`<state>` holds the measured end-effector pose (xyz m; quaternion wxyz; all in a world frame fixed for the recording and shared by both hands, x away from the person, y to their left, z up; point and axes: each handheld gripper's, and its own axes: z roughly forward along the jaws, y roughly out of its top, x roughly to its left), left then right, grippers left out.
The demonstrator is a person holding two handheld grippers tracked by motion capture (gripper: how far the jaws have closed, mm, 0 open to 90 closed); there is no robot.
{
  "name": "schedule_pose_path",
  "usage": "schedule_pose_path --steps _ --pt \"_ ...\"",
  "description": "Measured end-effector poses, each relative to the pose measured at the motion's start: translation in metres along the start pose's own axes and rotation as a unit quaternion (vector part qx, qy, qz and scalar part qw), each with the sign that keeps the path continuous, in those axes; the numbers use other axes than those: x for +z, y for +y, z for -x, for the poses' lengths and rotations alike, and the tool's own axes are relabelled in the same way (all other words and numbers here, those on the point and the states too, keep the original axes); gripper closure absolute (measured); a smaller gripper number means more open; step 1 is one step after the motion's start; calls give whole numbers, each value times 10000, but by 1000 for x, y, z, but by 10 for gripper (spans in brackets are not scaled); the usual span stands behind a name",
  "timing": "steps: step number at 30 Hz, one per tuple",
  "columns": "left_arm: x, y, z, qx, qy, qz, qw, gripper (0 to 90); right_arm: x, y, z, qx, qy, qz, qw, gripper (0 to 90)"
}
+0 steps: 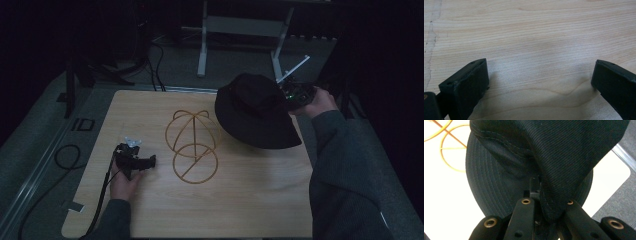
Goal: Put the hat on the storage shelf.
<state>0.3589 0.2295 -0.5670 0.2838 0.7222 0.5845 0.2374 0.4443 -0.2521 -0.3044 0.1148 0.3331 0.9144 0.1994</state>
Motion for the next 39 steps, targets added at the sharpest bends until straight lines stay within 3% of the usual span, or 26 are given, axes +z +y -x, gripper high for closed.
schedule_pose_path --steps 5,16,39 --pt "0 0 0 1 0 0 10000 15 -6 3 2 16 34 137 9999 875" --pt "0 0 0 -8 -1 0 10000 15 -14 12 -3 -224 80 101 9997 874" --pt "0 0 0 1 3 -1 10000 15 -32 24 -9 -483 202 178 9985 874"
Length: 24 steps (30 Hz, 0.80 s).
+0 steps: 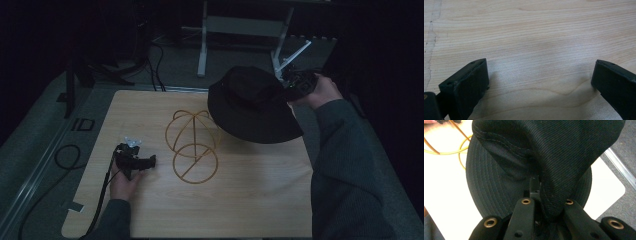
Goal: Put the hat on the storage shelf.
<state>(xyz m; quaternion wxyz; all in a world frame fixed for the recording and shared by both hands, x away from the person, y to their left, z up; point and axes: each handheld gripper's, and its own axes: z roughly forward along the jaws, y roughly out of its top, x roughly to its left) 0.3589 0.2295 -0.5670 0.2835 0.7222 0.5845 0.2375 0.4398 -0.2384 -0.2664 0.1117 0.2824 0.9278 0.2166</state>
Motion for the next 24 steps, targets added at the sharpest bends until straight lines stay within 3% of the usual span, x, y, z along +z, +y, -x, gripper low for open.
schedule_pose_path --steps 24 --pt "0 0 0 6 1 6 10000 15 -24 2 -2 -129 90 357 9992 875"
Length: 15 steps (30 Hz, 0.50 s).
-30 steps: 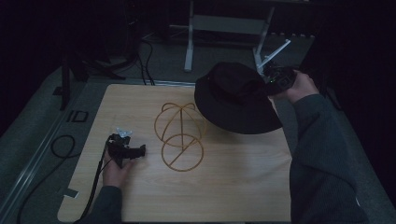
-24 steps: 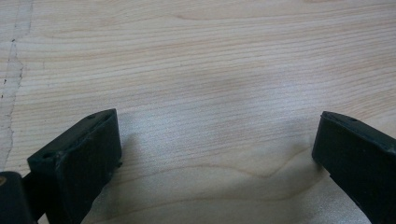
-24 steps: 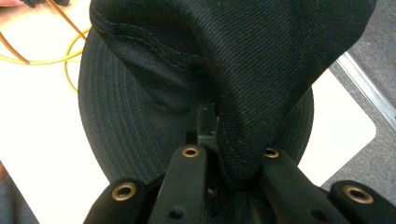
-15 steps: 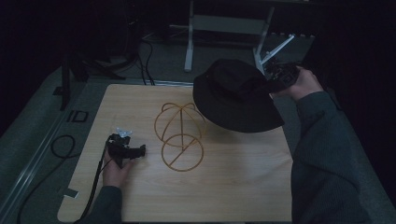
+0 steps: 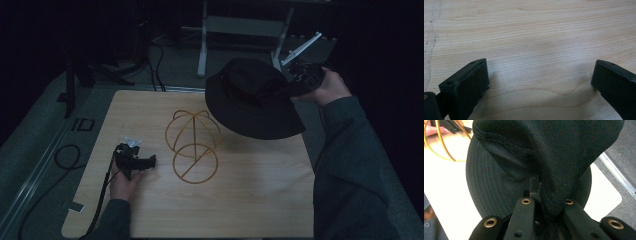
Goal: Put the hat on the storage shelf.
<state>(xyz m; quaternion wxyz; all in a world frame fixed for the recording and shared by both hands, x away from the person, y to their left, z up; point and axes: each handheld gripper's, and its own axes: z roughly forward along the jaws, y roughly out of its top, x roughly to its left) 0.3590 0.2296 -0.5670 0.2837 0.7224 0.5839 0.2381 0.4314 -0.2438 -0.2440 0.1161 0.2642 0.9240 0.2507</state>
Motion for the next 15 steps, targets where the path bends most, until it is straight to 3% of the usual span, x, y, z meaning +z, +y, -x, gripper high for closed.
schedule_pose_path --steps 15 --pt "0 0 0 -8 -3 -2 10000 15 -11 1 -3 -84 159 211 9996 874"
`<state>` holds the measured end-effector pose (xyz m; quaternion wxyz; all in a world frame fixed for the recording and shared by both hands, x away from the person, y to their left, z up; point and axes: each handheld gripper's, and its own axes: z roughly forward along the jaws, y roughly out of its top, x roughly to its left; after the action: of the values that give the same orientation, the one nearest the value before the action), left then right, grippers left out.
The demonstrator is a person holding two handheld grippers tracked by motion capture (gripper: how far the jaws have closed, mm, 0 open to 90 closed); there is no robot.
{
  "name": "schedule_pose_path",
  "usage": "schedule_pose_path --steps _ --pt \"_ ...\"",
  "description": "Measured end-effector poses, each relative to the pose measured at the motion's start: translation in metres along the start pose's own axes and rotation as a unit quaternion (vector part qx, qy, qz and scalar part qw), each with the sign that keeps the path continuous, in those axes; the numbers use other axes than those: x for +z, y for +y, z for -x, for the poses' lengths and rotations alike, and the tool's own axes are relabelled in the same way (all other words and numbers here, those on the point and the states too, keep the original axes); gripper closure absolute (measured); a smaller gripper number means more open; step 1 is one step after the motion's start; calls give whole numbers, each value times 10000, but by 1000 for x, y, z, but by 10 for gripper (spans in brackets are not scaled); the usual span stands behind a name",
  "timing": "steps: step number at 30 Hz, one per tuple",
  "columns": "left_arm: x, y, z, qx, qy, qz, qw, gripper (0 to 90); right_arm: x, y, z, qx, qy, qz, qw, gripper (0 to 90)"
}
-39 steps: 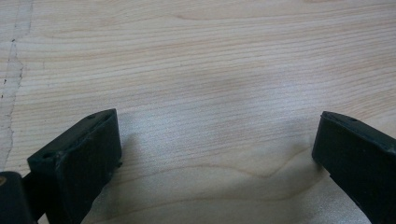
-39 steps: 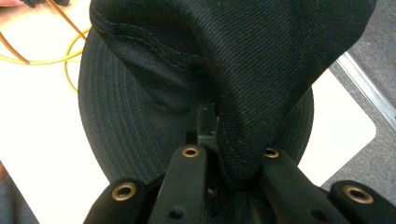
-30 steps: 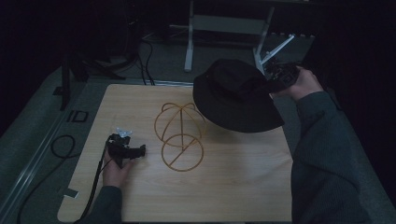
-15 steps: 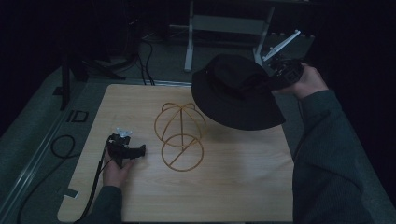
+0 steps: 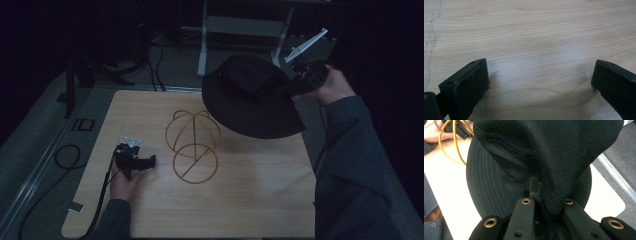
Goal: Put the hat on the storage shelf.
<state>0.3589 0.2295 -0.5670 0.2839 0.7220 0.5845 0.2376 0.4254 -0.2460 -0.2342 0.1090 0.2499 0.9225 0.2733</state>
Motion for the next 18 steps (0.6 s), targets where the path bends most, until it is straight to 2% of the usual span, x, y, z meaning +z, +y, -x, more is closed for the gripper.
schedule_pose_path --steps 7,18 --pt "0 0 0 1 0 0 10000 15 -3 3 -1 -54 34 21 10000 875" --pt "0 0 1 19 -13 -4 10000 15 -3 16 -8 -191 39 -17 9998 875"
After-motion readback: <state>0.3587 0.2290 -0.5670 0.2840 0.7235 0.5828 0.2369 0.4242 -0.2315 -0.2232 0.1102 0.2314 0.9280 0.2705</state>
